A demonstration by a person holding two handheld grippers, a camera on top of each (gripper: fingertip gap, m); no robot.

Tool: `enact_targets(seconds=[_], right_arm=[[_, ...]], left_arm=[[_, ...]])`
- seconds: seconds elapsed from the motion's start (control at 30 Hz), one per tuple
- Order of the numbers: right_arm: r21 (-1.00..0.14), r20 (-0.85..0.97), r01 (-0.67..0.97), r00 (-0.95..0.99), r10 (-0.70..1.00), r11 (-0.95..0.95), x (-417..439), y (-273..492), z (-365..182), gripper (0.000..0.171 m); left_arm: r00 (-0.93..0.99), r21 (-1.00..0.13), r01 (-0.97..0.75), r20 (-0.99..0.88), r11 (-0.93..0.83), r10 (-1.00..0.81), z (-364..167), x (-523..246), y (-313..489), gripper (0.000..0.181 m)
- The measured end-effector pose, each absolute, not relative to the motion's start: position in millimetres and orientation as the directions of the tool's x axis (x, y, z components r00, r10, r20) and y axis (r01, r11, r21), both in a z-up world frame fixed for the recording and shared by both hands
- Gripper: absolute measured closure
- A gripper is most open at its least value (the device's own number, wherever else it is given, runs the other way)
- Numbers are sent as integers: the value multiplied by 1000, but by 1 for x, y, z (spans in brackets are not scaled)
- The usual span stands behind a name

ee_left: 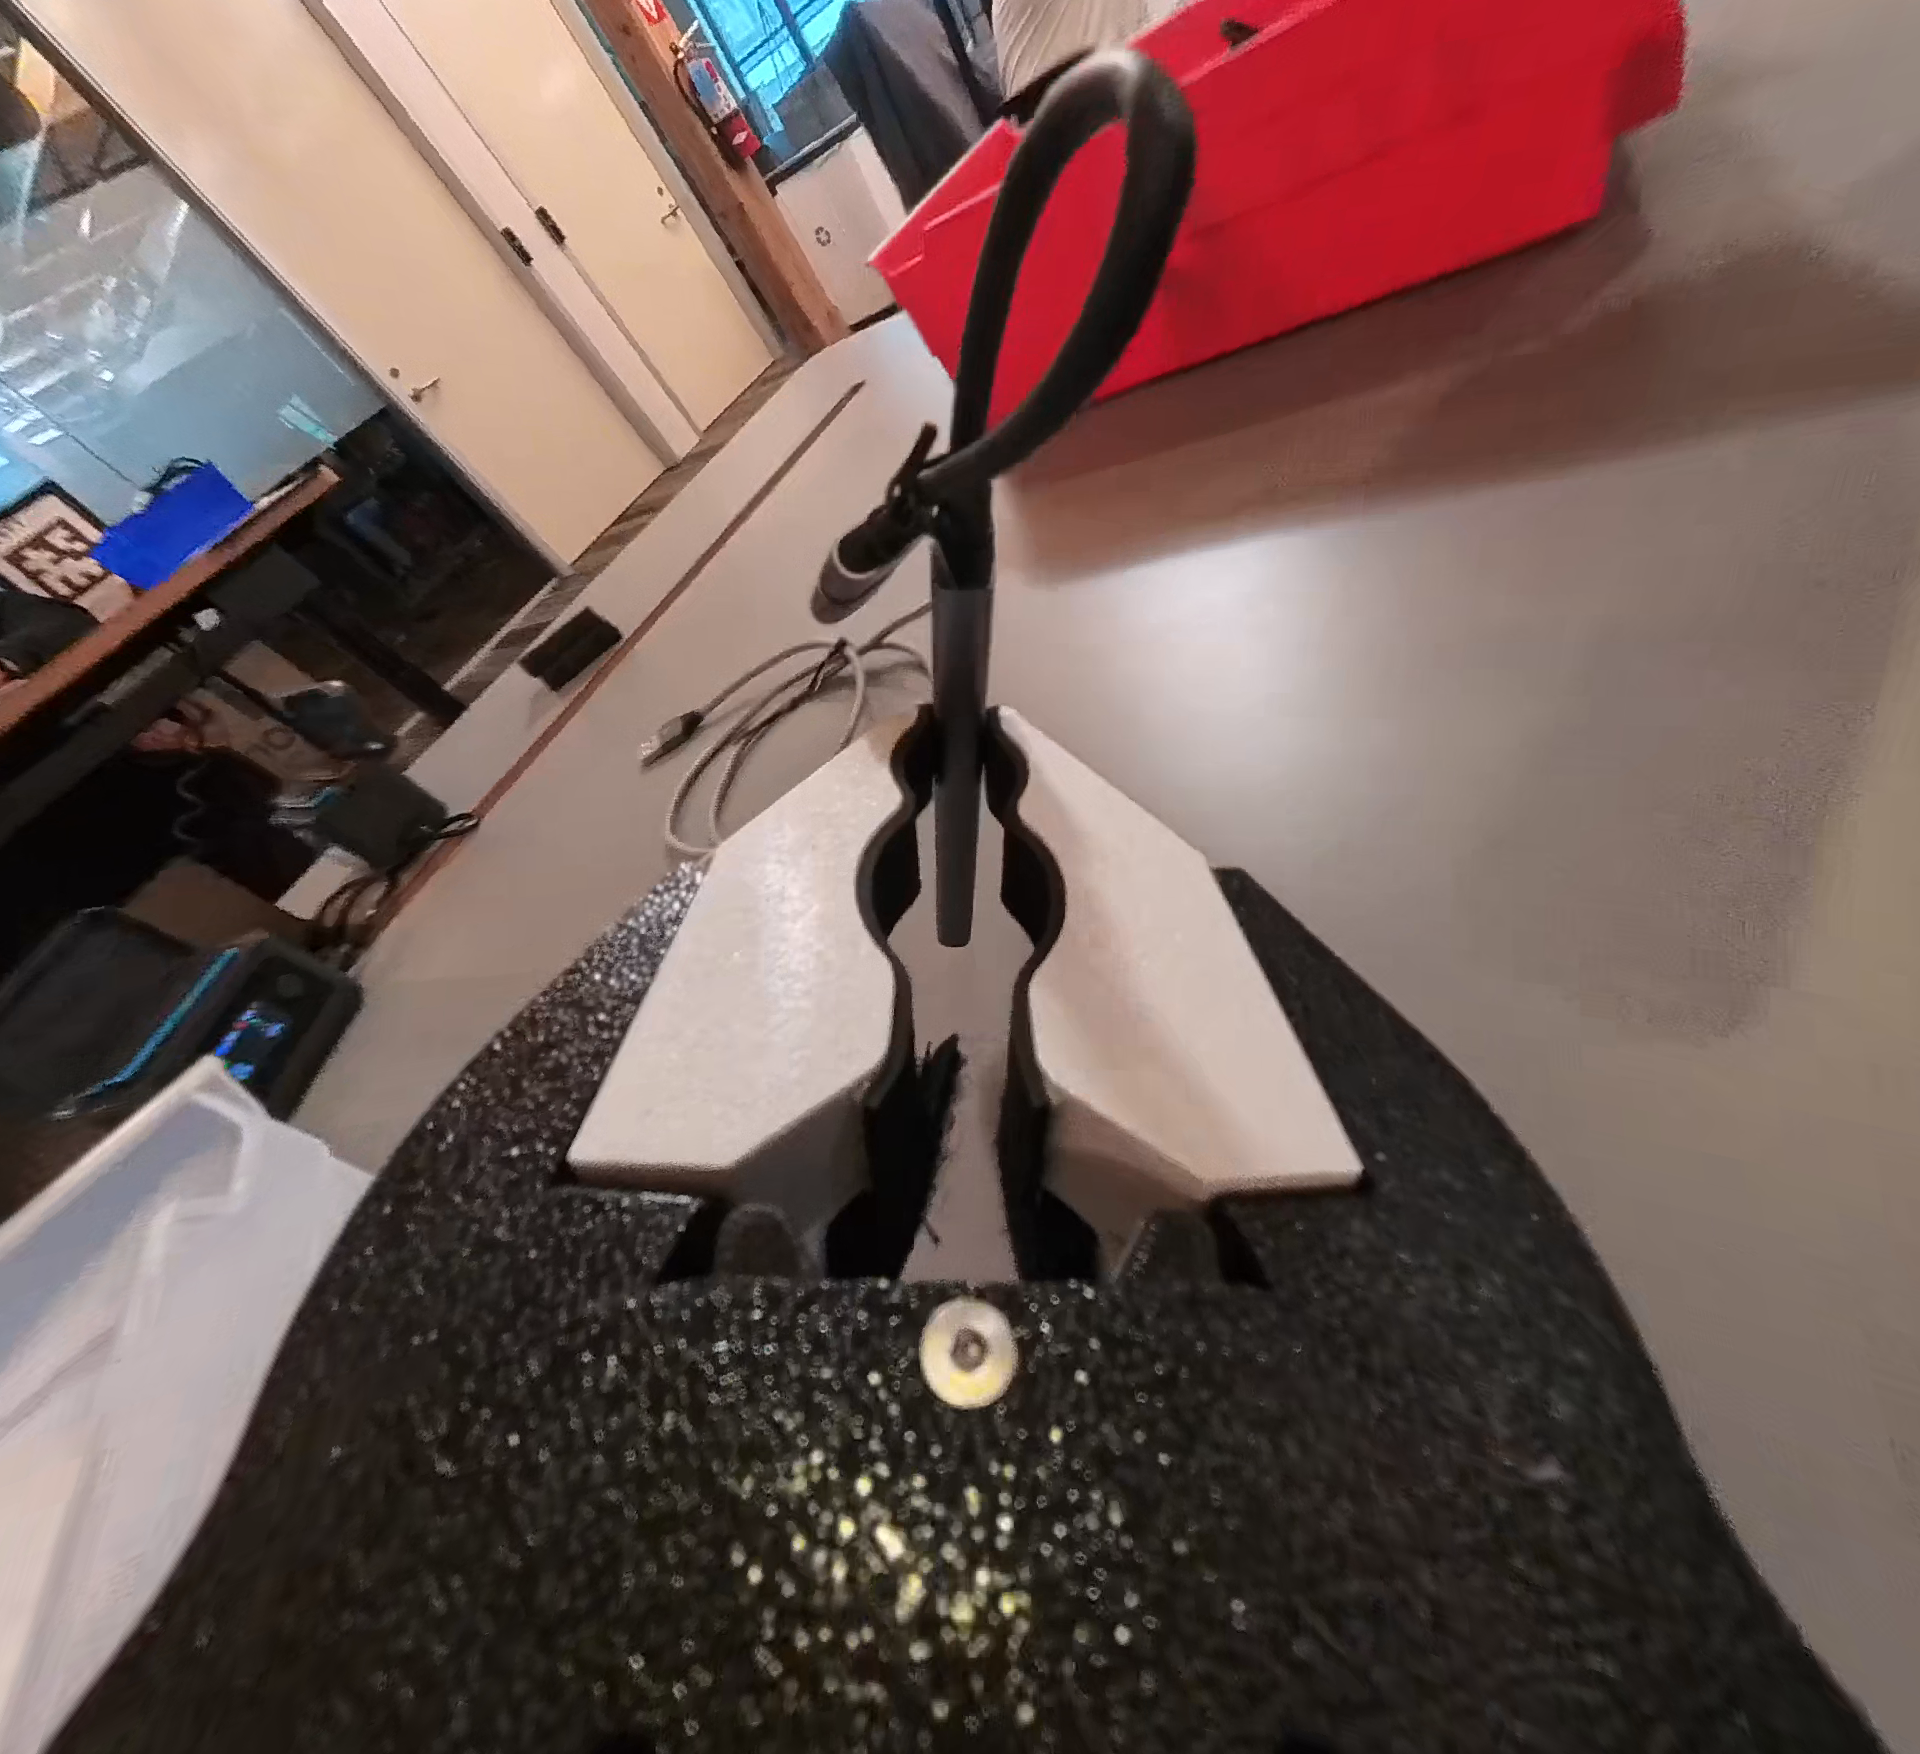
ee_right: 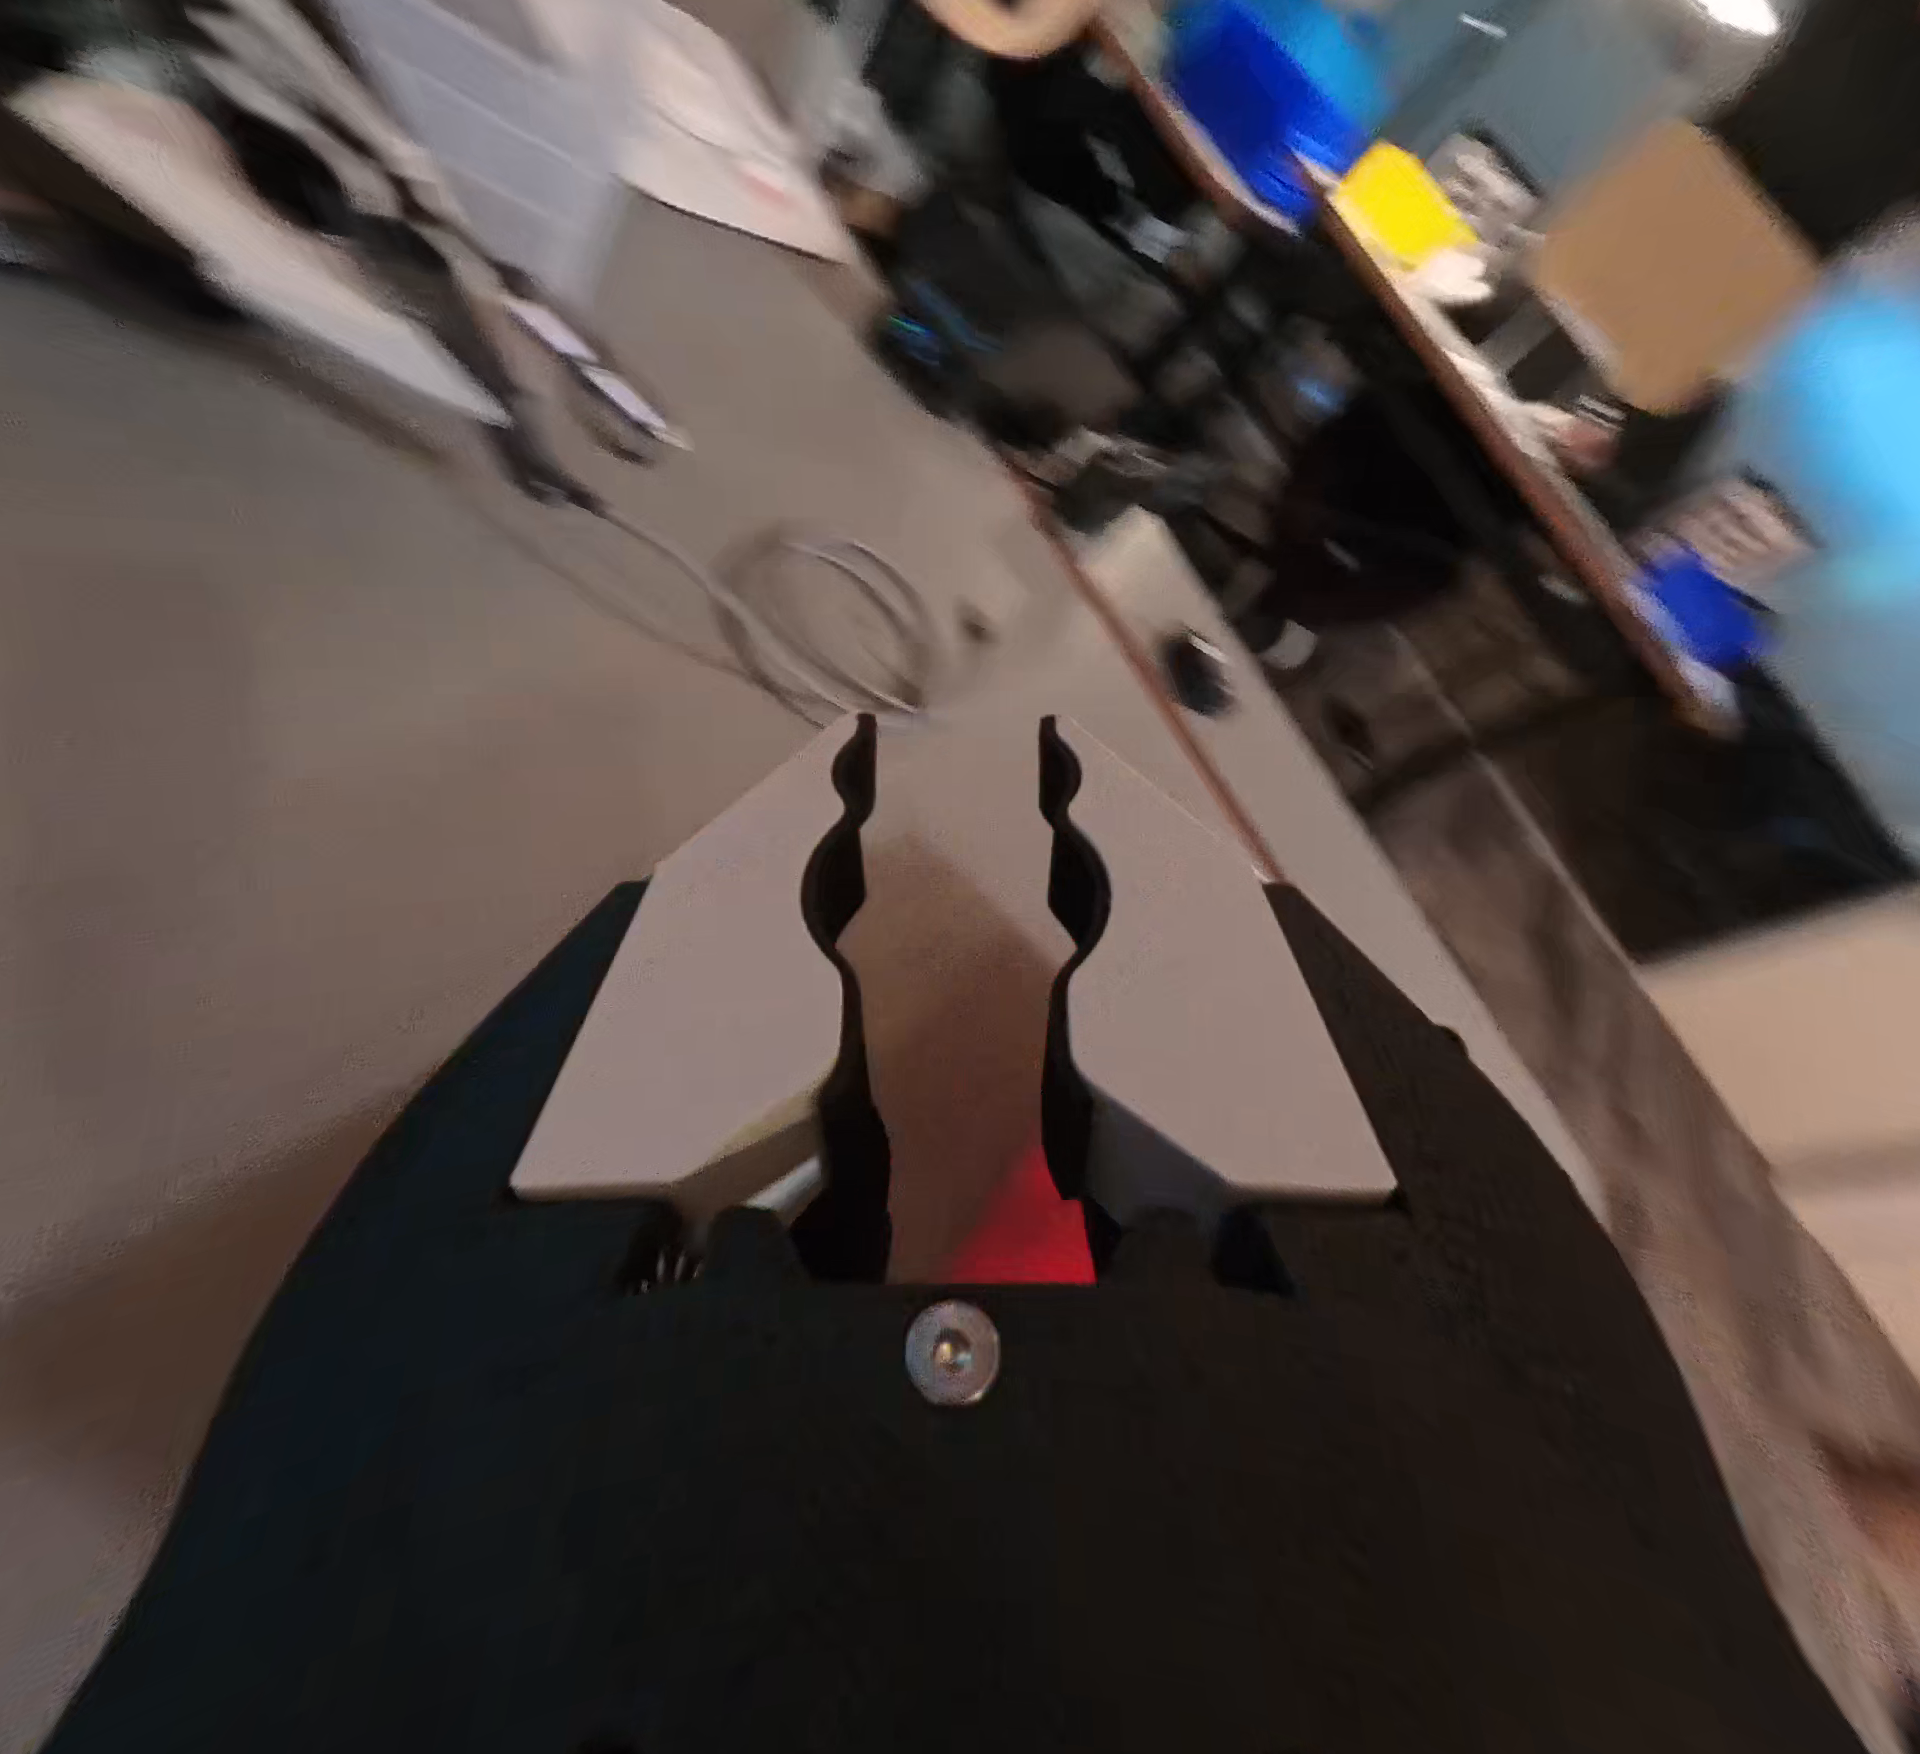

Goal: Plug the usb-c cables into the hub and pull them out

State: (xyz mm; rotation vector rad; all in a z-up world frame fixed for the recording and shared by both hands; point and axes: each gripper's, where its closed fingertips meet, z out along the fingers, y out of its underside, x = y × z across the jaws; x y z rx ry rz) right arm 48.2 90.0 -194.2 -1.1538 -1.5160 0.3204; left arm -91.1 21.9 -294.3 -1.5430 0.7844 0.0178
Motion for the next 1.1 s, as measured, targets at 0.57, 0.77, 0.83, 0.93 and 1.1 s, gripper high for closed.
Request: enact_targets(seconds=[0.57, 0.77, 0.83, 0.93, 1.1], right_arm=[[-615, 619, 305, -386, 685, 727, -79, 15, -337, 154], [-584, 647, 285, -402, 648, 760, -79, 10, -344, 166], [-570, 663, 281, -398, 634, 772, -77, 11, -344, 167], [-554, 693, 253, -388, 608, 793, -74, 11, -341, 167], [-559, 702, 222, -386, 599, 799, -72, 6, -336, 168]], left_arm=[[629, -872, -478, -426, 108, -650, -304, -66, -3, 174], [605, -862, -495, -435, 113, -667, -307, -63, -6, 175], [600, -852, -510, -452, 120, -660, -308, -63, -6, 174], [604, -821, -563, -489, 98, -629, -316, -67, -1, 143], [557, -770, -627, -546, 114, -625, -325, -64, -4, 154]])
